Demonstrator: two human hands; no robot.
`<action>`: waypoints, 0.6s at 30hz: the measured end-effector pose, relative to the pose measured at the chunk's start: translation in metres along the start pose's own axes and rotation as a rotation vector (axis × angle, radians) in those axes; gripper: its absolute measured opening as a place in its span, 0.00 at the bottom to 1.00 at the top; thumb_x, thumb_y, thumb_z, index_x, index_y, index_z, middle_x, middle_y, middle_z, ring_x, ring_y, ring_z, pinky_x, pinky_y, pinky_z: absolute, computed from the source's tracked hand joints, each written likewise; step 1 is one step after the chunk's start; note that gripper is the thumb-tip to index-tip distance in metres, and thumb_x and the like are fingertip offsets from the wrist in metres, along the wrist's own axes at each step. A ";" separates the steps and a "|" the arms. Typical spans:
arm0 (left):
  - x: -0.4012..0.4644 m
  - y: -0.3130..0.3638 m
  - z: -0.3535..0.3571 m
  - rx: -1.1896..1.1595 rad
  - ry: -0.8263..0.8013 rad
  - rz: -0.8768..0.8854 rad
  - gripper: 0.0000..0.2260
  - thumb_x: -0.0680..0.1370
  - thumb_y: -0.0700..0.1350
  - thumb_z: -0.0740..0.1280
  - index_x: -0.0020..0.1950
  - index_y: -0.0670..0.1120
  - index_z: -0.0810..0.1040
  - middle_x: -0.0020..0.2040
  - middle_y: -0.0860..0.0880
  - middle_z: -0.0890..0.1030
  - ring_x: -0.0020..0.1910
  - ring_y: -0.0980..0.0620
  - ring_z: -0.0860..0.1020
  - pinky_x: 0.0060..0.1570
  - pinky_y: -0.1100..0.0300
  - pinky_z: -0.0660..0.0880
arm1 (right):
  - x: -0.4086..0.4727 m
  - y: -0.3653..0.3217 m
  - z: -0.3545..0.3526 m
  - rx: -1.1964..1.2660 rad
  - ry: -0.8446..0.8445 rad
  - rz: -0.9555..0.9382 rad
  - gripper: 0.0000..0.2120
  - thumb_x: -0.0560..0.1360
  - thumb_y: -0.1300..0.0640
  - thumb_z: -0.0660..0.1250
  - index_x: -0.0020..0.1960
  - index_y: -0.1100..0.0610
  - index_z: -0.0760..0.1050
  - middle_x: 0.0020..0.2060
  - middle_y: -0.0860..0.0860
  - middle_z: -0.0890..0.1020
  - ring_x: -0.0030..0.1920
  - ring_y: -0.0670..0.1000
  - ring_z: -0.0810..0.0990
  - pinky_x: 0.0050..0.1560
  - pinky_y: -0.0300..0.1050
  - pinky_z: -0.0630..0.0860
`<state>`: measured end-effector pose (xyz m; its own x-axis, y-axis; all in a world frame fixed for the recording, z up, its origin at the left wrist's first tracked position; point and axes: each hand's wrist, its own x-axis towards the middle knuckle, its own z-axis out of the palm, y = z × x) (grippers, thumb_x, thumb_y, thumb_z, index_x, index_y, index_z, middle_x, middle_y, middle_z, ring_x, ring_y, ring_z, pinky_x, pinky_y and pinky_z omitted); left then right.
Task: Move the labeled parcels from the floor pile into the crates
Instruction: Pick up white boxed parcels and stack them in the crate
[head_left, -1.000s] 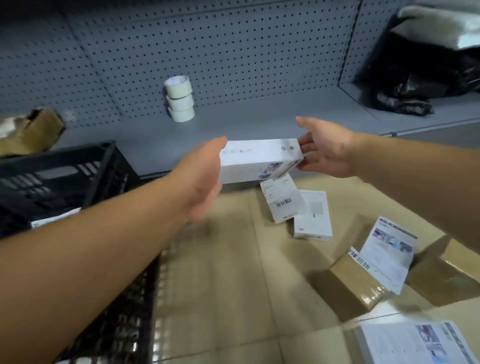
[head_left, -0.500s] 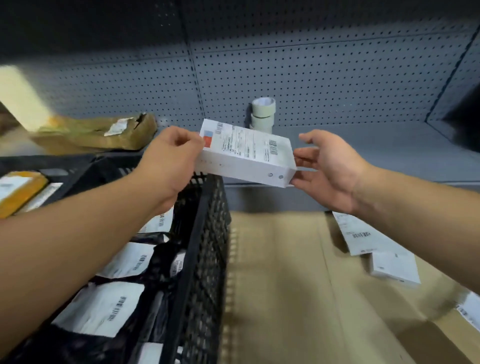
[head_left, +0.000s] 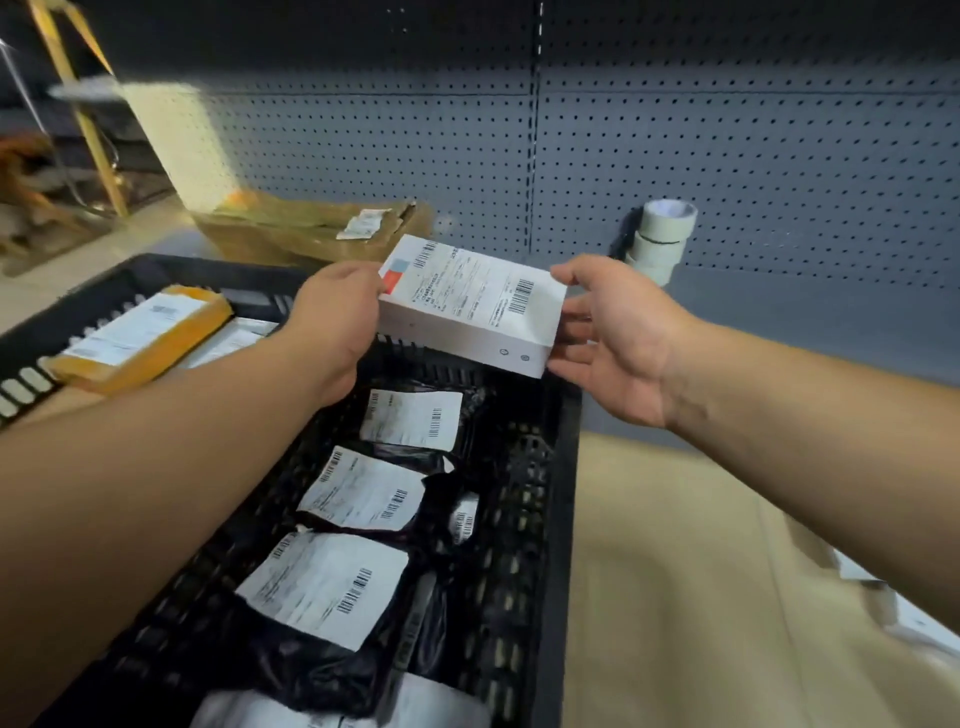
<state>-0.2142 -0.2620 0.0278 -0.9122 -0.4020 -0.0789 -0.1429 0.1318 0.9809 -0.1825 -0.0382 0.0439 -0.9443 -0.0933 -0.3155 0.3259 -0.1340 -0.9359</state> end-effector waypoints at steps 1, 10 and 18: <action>0.005 -0.006 -0.006 0.030 0.018 -0.013 0.16 0.72 0.48 0.63 0.55 0.53 0.84 0.56 0.49 0.84 0.58 0.46 0.80 0.63 0.46 0.77 | 0.006 0.003 0.011 -0.016 -0.004 0.012 0.10 0.76 0.52 0.64 0.50 0.54 0.80 0.35 0.49 0.84 0.46 0.54 0.80 0.59 0.49 0.80; 0.043 -0.073 -0.034 0.307 -0.018 -0.087 0.12 0.82 0.41 0.60 0.60 0.50 0.81 0.53 0.51 0.81 0.48 0.51 0.77 0.46 0.60 0.71 | 0.066 0.047 0.076 -0.153 0.117 0.160 0.11 0.79 0.50 0.62 0.57 0.51 0.77 0.56 0.50 0.84 0.58 0.54 0.81 0.64 0.53 0.77; 0.059 -0.109 -0.028 0.490 -0.027 -0.076 0.22 0.80 0.38 0.63 0.74 0.49 0.70 0.67 0.47 0.77 0.57 0.44 0.77 0.55 0.57 0.74 | 0.109 0.078 0.102 -0.281 0.200 0.327 0.13 0.80 0.55 0.55 0.60 0.53 0.76 0.57 0.54 0.85 0.59 0.57 0.83 0.64 0.55 0.78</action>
<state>-0.2415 -0.3258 -0.0785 -0.9009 -0.4043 -0.1576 -0.3670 0.5161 0.7739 -0.2552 -0.1598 -0.0469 -0.7933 0.1095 -0.5989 0.6088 0.1456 -0.7798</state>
